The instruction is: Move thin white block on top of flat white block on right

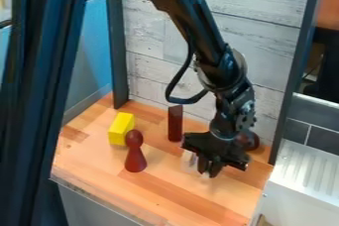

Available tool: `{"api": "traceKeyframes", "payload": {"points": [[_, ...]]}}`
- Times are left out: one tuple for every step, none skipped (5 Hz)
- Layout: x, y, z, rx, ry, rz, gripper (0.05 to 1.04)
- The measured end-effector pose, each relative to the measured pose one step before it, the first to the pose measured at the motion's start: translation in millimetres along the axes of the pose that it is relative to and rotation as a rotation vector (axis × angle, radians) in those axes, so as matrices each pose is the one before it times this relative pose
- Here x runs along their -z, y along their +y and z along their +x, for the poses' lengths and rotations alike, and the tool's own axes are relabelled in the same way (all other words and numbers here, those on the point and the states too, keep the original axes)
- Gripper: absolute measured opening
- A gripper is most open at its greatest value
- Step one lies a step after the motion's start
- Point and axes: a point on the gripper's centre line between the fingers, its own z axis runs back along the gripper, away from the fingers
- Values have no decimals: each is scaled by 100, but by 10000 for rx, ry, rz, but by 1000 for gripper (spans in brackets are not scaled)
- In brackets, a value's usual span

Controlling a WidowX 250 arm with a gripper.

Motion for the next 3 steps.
{"api": "traceKeyframes", "payload": {"points": [[352, 536, 622, -188, 8, 40, 144], [568, 47, -155, 9, 107, 54, 144], [-50, 78, 151, -88, -87, 43, 144]]}}
